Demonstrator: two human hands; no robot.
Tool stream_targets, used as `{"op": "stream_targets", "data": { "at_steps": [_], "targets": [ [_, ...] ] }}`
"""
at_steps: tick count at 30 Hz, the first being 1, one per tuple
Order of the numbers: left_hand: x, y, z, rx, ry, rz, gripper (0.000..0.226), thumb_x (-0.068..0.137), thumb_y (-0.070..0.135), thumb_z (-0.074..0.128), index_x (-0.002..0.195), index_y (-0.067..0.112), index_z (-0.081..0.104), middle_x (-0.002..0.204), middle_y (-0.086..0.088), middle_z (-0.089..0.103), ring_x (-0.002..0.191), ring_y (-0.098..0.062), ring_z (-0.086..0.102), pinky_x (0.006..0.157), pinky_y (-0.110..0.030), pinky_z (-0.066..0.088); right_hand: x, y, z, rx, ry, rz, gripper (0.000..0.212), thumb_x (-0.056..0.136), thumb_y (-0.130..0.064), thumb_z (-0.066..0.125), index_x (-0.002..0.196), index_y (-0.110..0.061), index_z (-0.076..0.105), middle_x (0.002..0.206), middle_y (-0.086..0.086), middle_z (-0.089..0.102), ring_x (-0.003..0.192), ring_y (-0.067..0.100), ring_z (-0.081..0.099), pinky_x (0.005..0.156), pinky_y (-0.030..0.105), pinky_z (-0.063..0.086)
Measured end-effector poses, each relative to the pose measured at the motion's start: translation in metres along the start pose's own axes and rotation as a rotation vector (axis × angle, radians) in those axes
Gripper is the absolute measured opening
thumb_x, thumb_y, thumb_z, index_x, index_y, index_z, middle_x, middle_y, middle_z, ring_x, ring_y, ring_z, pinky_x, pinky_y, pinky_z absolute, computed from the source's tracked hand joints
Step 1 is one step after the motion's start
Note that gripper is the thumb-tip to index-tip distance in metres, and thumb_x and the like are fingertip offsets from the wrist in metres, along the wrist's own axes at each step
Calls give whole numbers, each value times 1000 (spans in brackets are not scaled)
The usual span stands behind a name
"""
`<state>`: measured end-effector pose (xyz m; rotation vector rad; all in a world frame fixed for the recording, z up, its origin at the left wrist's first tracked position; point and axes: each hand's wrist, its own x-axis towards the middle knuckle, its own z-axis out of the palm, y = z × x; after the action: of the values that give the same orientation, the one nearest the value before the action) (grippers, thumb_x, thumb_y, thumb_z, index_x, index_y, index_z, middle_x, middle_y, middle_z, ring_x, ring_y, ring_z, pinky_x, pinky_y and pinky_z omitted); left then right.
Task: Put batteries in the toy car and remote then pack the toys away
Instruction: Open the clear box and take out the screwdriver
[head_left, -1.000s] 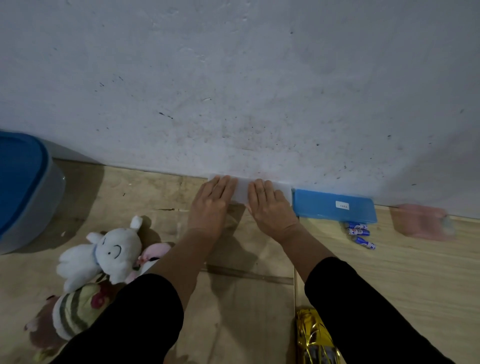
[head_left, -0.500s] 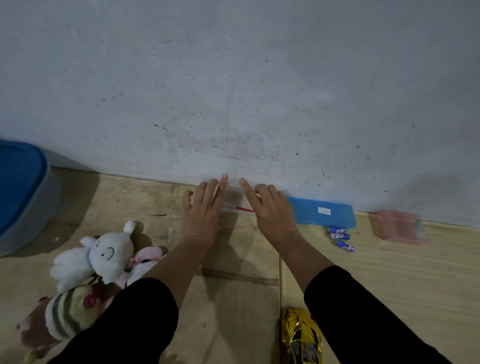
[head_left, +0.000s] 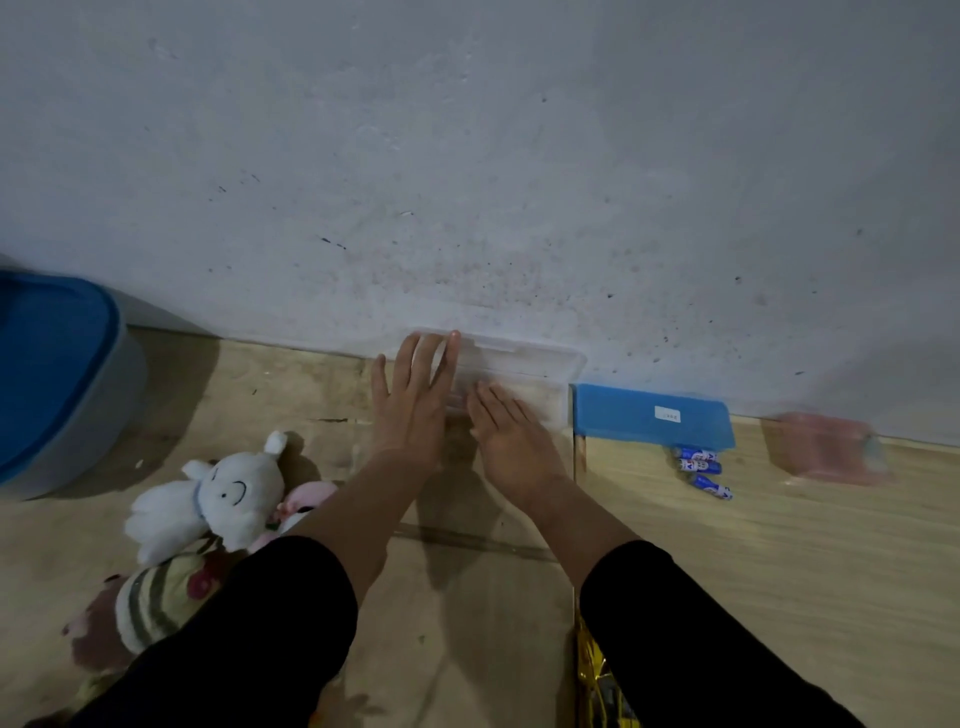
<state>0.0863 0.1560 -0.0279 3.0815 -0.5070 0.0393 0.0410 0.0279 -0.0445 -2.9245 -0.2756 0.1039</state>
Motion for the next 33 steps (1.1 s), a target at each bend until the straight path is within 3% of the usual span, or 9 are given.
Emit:
{"op": "stream_targets", "data": {
  "at_steps": [3,6,9,12,16,20,26,29,33],
  "targets": [
    [2,-6,8,-51,149,12,98,73,14,70,147,22,7,142,-9,13,135,-31,10,107,-57,27,6,-2,-1,82,8,81,57,98,-11,40,150,-18,17,155,4,25,144,18,21,118,32,9],
    [0,-8,11,-36,166,5,101,66,12,77,147,19,17,142,-11,20,134,-32,18,104,-56,33,8,-3,-2,163,48,124,55,96,-5,43,147,-15,27,146,5,39,133,20,37,113,30,25],
    [-5,-7,6,-15,94,2,100,77,19,72,150,17,4,152,-8,9,141,-31,9,109,-54,25,5,-3,-4,290,17,169,45,96,-6,44,139,-16,39,128,6,47,114,21,47,100,30,42],
    [-7,-7,3,26,-30,14,92,93,30,54,149,15,-18,158,-4,-12,146,-29,-10,116,-51,5,6,2,-2,235,-12,72,39,95,-5,43,132,-16,46,119,10,45,107,26,46,92,35,44],
    [-10,-9,1,-7,-19,15,92,93,26,54,148,14,-18,158,-3,-15,145,-29,-14,116,-51,0,4,2,-5,225,29,44,7,97,-29,47,103,-26,49,98,1,51,83,15,51,75,33,47],
    [-13,-13,2,-26,-37,34,93,94,31,53,146,16,-23,157,-1,-23,144,-28,-19,115,-51,-4,4,8,2,176,-22,20,56,89,1,54,138,-25,43,128,2,50,112,16,47,98,25,43],
    [-18,-16,-1,-29,-47,42,90,95,32,50,146,14,-23,156,0,-25,144,-27,-20,115,-51,-3,2,6,-2,65,-18,-74,64,92,-5,52,146,-28,27,119,7,46,110,19,43,92,27,40],
    [-17,-18,-1,-24,-60,56,97,92,24,55,144,13,-27,155,-2,-28,143,-28,-23,115,-52,-3,1,3,-9,60,25,-24,71,91,-5,52,148,-31,20,119,9,44,110,21,42,97,33,42],
    [-18,-18,-7,-19,-79,75,105,90,40,58,144,13,-28,154,-2,-30,143,-28,-24,115,-52,-3,-3,2,-27,35,100,96,77,88,7,48,147,-34,22,114,9,45,105,22,44,90,32,42]
  ]
}}
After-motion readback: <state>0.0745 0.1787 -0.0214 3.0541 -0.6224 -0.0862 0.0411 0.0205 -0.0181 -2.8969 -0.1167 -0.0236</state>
